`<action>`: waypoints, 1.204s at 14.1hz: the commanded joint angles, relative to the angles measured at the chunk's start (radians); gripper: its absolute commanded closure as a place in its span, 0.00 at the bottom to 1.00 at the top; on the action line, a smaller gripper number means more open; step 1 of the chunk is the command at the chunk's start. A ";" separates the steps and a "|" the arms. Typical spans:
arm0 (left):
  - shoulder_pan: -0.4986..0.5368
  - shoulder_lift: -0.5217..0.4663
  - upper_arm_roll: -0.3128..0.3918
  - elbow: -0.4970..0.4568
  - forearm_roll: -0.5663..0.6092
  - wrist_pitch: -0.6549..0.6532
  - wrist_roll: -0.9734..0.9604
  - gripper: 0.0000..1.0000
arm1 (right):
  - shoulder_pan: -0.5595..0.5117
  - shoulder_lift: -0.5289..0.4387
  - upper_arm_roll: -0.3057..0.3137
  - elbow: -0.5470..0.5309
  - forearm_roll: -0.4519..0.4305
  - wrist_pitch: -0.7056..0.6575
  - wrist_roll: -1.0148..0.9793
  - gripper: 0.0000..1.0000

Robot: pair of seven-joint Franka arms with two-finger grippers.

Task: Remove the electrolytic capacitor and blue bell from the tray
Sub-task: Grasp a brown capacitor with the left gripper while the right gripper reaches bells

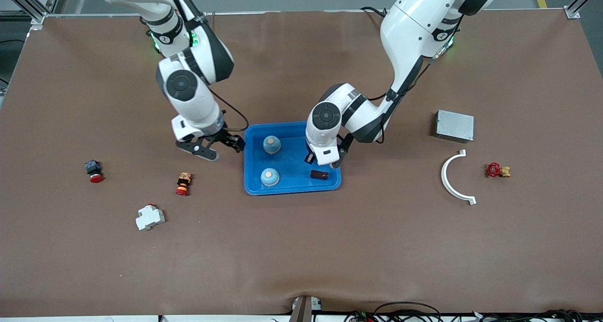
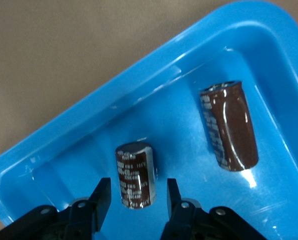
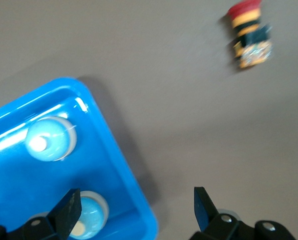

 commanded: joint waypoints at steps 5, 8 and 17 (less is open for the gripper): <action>-0.008 0.016 0.013 0.004 0.002 0.014 -0.018 0.57 | 0.111 0.114 -0.012 0.007 0.028 0.121 0.186 0.00; -0.007 0.004 0.016 0.012 0.002 0.001 -0.019 1.00 | 0.132 0.149 -0.012 0.028 0.057 0.132 0.208 0.00; 0.217 -0.216 0.045 0.001 0.004 -0.257 0.142 1.00 | 0.186 0.275 -0.013 0.111 0.099 0.193 0.265 0.00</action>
